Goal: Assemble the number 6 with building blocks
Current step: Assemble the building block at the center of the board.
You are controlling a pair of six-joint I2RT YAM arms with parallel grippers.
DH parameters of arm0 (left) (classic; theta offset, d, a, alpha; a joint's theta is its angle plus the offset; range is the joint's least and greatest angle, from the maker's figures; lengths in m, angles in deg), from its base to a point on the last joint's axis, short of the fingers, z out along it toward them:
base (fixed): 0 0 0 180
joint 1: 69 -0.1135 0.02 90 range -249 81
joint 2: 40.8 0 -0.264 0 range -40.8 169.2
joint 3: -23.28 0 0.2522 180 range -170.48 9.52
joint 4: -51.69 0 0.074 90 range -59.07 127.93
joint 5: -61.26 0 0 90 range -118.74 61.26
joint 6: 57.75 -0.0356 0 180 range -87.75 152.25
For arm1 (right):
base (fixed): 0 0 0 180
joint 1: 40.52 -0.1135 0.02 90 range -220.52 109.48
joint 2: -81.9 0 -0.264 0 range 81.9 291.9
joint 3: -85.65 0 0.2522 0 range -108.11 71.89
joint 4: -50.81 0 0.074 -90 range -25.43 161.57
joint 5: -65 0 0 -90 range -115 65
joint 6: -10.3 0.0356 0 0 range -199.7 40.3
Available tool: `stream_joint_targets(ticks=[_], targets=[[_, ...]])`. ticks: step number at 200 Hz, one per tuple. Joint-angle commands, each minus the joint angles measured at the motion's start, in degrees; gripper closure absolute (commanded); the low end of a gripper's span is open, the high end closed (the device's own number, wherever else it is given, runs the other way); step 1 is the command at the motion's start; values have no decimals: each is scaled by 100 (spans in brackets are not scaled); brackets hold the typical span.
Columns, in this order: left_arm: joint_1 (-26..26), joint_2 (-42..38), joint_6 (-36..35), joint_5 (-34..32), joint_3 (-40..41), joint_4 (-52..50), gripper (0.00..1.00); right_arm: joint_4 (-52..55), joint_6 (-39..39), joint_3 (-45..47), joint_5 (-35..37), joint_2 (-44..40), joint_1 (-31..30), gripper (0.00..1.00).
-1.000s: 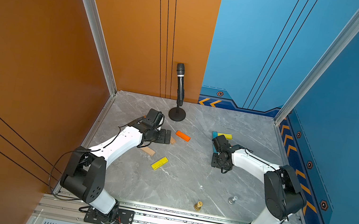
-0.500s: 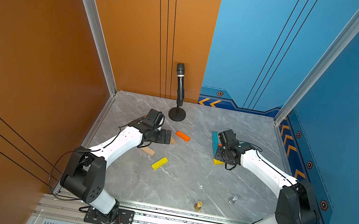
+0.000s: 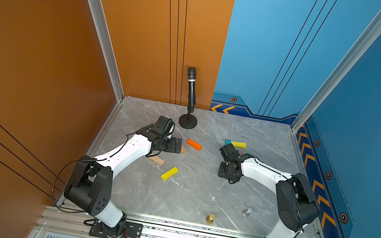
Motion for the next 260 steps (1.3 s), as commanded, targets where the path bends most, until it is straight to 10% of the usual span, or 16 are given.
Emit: stream_joint_targets(ticks=[1, 260], targets=[[31, 26, -100, -51, -202, -8, 2, -125, 135, -14, -86, 158, 44, 50], [33, 40, -129, -53, -212, -12, 2, 113, -123, -526, -10, -187, 223, 50]])
